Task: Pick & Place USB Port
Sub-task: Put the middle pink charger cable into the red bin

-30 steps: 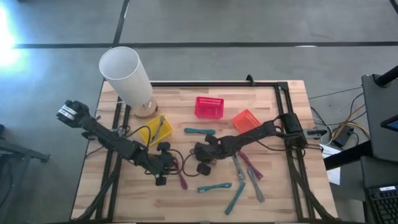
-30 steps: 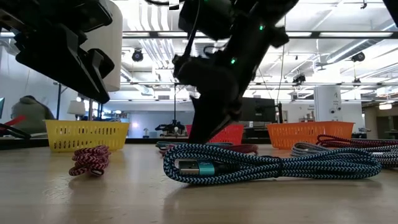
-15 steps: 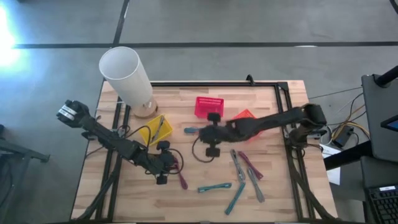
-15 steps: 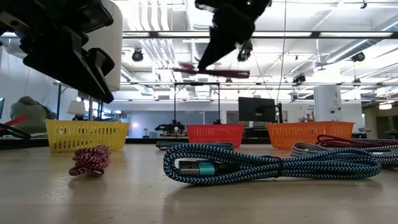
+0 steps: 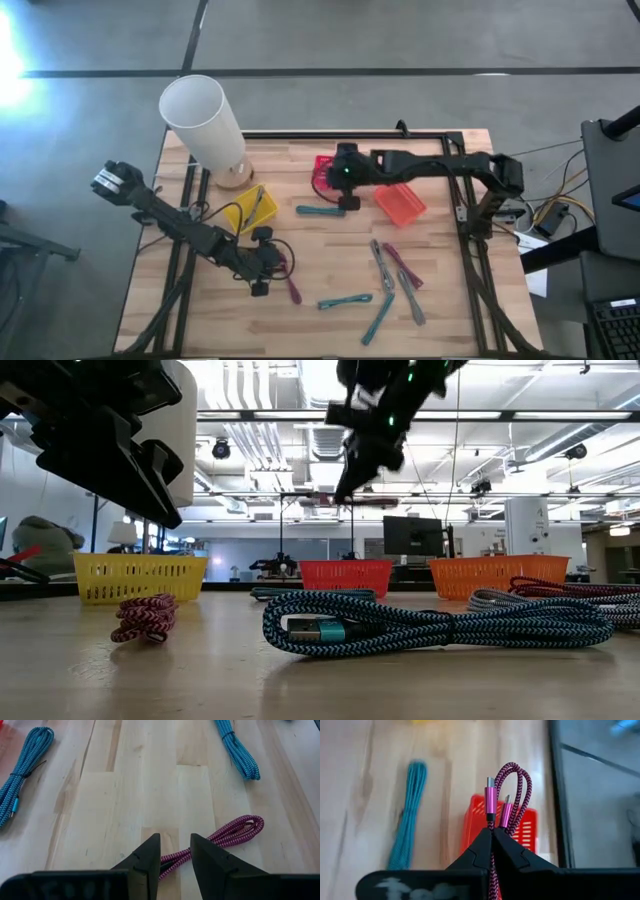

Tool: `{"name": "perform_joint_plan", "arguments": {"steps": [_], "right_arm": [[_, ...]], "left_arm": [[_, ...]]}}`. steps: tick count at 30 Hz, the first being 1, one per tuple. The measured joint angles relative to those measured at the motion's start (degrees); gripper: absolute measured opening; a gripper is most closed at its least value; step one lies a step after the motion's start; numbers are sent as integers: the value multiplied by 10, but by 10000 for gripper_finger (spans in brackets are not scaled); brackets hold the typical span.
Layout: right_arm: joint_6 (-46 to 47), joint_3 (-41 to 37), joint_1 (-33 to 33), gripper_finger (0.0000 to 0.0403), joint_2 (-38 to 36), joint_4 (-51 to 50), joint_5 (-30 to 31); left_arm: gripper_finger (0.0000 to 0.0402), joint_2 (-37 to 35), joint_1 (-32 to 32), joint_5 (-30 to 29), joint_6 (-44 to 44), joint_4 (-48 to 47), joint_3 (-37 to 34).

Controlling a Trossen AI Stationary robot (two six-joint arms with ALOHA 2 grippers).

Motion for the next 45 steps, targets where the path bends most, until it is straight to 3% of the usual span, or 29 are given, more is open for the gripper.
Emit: {"name": "perform_joint_plan", "arguments": {"steps": [5, 17, 45], "right_arm": [[-121, -1, -35, 8, 38, 8, -42], [-137, -1, -59, 8, 96, 24, -43], [-205, -1, -72, 8, 134, 44, -25]], "left_arm": [[108, 0, 0, 0, 0, 0, 0], [108, 0, 0, 0, 0, 0, -1], [108, 0, 0, 0, 0, 10, -1]]}}
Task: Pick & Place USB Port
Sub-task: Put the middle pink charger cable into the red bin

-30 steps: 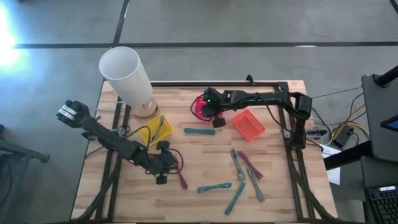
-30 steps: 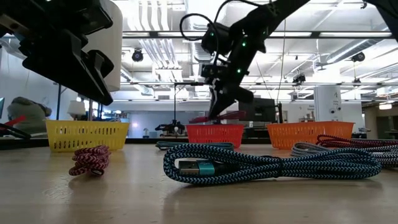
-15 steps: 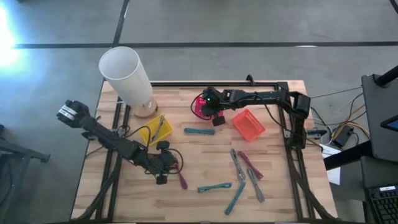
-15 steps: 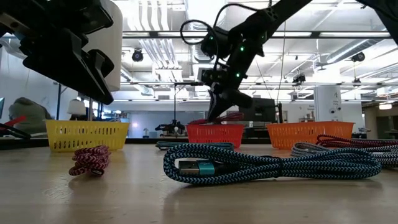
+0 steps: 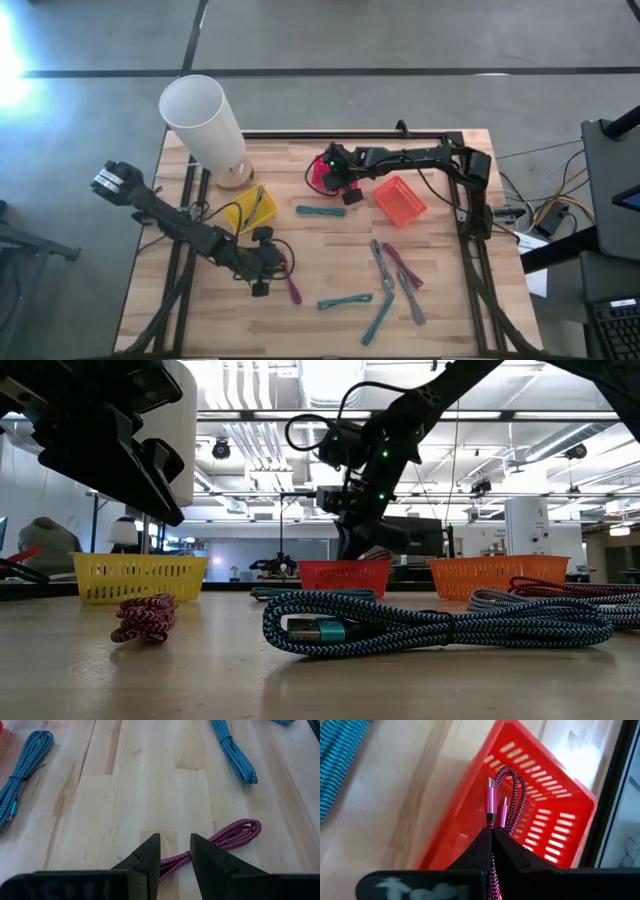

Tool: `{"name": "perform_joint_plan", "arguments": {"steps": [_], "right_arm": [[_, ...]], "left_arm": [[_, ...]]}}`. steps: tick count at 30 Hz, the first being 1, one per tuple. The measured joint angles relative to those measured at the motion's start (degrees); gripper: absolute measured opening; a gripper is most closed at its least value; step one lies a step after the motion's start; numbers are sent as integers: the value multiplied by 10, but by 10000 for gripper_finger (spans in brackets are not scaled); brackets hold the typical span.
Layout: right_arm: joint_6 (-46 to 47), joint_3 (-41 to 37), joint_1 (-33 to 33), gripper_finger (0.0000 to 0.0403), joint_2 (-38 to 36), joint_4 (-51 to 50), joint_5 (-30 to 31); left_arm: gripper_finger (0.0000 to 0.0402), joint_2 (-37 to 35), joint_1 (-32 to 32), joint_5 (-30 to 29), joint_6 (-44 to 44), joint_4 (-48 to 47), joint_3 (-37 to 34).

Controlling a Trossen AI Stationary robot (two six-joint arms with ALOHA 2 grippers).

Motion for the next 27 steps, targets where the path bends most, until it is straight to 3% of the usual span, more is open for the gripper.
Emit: {"name": "perform_joint_plan", "arguments": {"steps": [14, 22, 27], "right_arm": [[37, 0, 0, 8, -3, 3, 49], [-177, 0, 4, 8, -3, 3, -11], [-169, 0, 6, 8, -3, 10, 1]], "left_arm": [[108, 0, 3, 0, 0, 0, 0], [108, 0, 3, 0, 0, 0, 0], [108, 0, 3, 0, 0, 0, 0]]}}
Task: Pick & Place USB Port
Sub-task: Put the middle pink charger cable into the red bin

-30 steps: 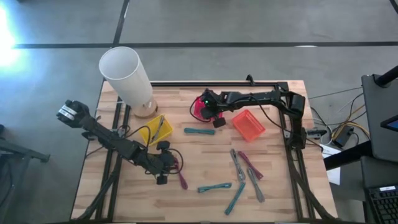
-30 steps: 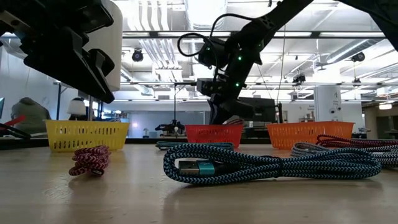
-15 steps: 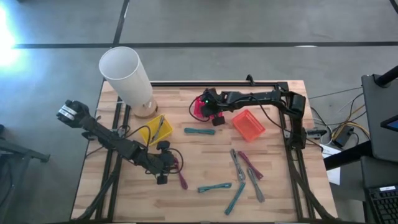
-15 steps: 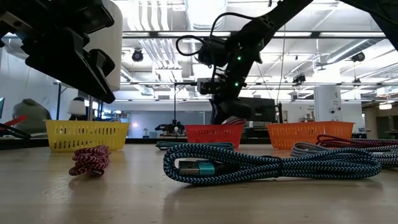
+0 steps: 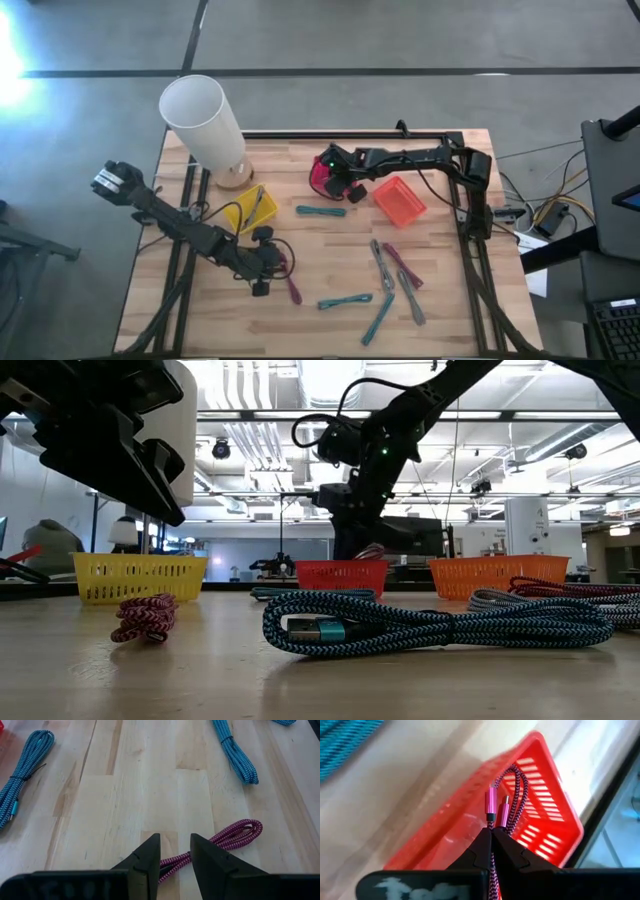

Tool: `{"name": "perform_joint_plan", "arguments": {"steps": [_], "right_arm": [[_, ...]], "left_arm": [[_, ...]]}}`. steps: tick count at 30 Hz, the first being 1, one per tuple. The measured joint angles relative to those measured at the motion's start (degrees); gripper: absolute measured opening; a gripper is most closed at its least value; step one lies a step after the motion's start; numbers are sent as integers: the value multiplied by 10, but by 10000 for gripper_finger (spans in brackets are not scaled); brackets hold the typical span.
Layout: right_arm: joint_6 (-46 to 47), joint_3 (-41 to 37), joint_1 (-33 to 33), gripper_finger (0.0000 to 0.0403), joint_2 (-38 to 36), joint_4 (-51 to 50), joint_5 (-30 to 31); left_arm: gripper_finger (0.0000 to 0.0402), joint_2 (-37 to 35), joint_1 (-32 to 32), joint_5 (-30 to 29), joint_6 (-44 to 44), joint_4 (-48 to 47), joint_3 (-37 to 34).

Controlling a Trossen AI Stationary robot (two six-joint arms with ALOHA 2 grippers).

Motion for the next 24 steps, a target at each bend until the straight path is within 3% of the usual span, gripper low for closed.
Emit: {"name": "perform_joint_plan", "arguments": {"steps": [24], "right_arm": [[58, 0, -3, 9, 0, 7, 13]], "left_arm": [[108, 0, 0, 0, 0, -1, 0]]}}
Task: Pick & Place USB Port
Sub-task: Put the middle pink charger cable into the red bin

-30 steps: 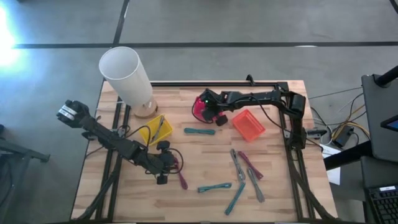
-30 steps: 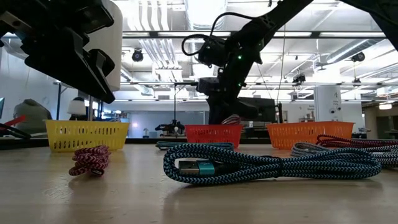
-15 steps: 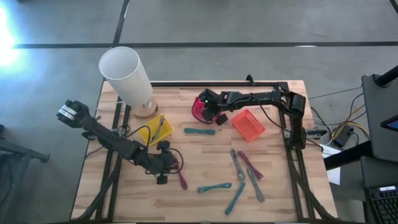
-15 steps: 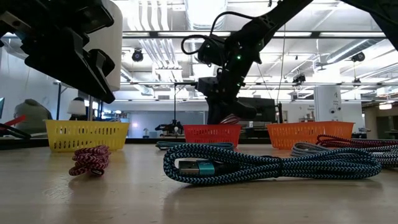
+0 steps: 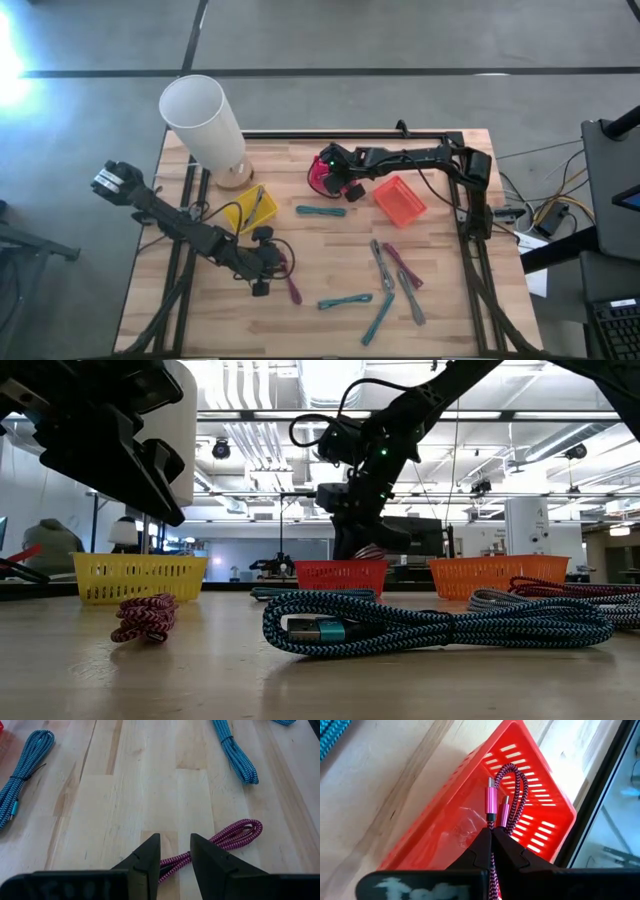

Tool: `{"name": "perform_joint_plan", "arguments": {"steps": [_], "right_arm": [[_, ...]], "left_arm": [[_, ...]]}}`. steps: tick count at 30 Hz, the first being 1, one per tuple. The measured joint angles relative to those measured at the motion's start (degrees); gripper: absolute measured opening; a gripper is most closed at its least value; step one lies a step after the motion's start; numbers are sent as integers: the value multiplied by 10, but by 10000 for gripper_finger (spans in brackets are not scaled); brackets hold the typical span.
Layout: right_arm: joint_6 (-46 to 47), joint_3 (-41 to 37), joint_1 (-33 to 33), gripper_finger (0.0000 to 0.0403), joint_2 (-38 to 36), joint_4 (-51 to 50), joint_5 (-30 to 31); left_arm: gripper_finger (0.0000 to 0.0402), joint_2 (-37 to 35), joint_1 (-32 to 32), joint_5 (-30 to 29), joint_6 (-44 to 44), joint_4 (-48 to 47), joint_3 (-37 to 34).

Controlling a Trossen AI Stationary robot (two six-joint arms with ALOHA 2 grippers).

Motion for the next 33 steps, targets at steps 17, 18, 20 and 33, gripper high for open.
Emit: {"name": "perform_joint_plan", "arguments": {"steps": [17, 18, 20, 33], "right_arm": [[38, 0, 0, 9, 0, 4, 0], [41, 0, 0, 9, 0, 4, 0], [43, 0, 0, 9, 0, 4, 0], [57, 0, 0, 9, 0, 6, -7]], "left_arm": [[108, 0, 3, -136, -18, -20, -1], [108, 0, 3, -162, -18, -19, -1], [108, -1, 2, -200, -18, -19, -1], [108, -1, 2, -223, -20, -19, -1]]}}
